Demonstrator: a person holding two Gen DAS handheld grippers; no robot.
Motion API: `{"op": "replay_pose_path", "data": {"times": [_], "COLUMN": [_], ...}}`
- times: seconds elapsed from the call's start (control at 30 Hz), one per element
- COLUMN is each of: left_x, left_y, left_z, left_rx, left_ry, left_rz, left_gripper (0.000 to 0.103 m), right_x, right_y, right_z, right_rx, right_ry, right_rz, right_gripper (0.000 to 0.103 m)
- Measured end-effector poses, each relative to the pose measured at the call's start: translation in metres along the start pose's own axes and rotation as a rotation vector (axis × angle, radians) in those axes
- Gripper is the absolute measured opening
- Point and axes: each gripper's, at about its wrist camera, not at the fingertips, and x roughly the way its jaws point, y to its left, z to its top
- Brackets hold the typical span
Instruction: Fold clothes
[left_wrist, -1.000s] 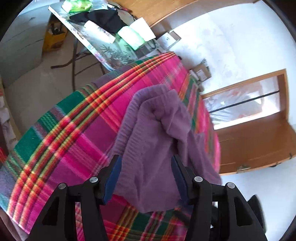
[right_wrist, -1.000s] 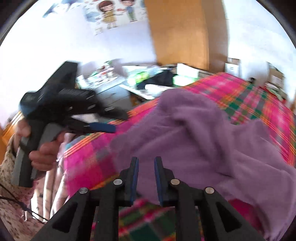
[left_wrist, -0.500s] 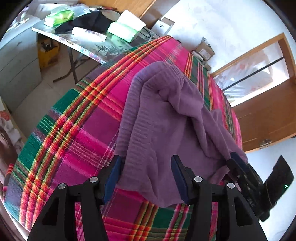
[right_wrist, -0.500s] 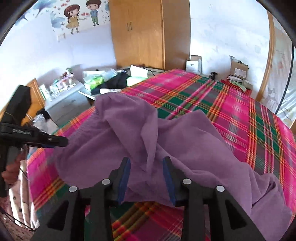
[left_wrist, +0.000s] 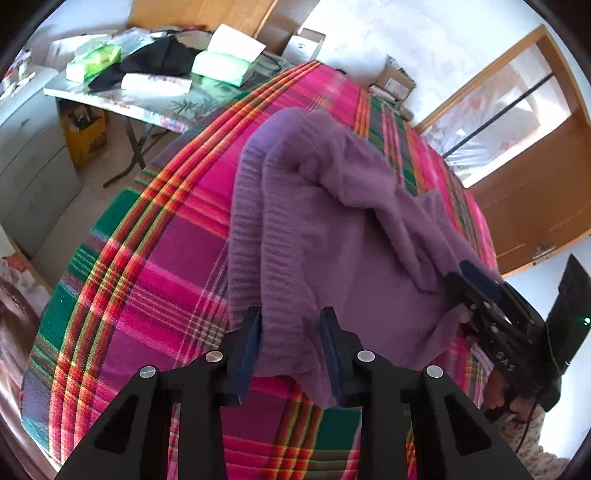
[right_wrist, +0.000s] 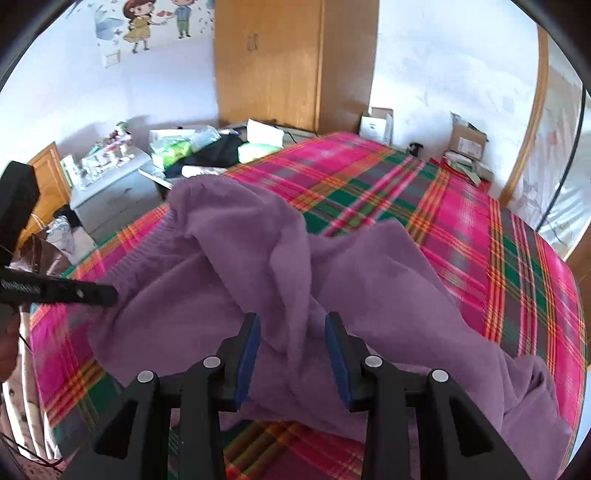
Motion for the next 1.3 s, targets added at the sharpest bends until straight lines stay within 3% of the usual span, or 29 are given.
{"op": "replay_pose_path", "data": {"times": [0.03,0.07,0.1,0.13,0.2,0.27,0.37,0.8,0.93,1.1,1.23,1.3], "left_x": [0.000,-0.001,-0.002,-0.003,-0.005,-0.007,-0.011,-0.024,-0.019,-0.031,-0.046,-0.050], "left_y": [0.000,-0.001,-0.001,-0.002,0.000,0.003,0.011,0.032,0.034,0.020,0.008,-0.006], "left_z": [0.001,0.002,0.003,0.004,0.005,0.005,0.005,0.020,0.020,0.024,0.028,0.034], "left_rx": [0.002,0.011,0.020,0.029,0.031,0.026,0.011,-0.045,-0.051,-0.027,-0.006,0.001], "left_ry": [-0.005,-0.011,-0.018,-0.024,-0.026,-0.027,-0.038,-0.087,-0.056,-0.081,-0.121,-0.118], "left_rz": [0.000,0.005,0.010,0.016,0.026,0.038,0.052,0.110,0.126,0.145,0.155,0.107], "left_gripper": [0.033,0.018,0.011,0.009,0.007,0.006,0.006,0.006,0.006,0.009,0.019,0.030], "right_x": [0.003,0.005,0.007,0.008,0.009,0.010,0.009,-0.015,-0.007,-0.013,-0.022,-0.027], "right_y": [-0.002,-0.004,-0.006,-0.007,-0.009,-0.012,-0.017,-0.035,-0.040,-0.046,-0.049,-0.048], "right_z": [-0.001,-0.001,-0.001,-0.001,0.001,0.002,0.003,0.023,0.023,0.021,0.026,0.027], "right_rx": [0.004,0.008,0.012,0.017,0.024,0.036,0.062,0.134,0.141,0.170,0.173,0.159], "right_ry": [0.014,0.028,0.034,0.032,0.034,0.030,0.025,-0.064,-0.044,-0.075,-0.099,-0.104], "right_rz": [-0.013,-0.026,-0.027,-0.017,-0.007,-0.001,0.021,0.079,0.086,0.170,0.223,0.246], "right_gripper": [0.037,0.036,0.035,0.033,0.016,0.008,0.003,0.003,0.003,0.003,0.003,0.003]}}
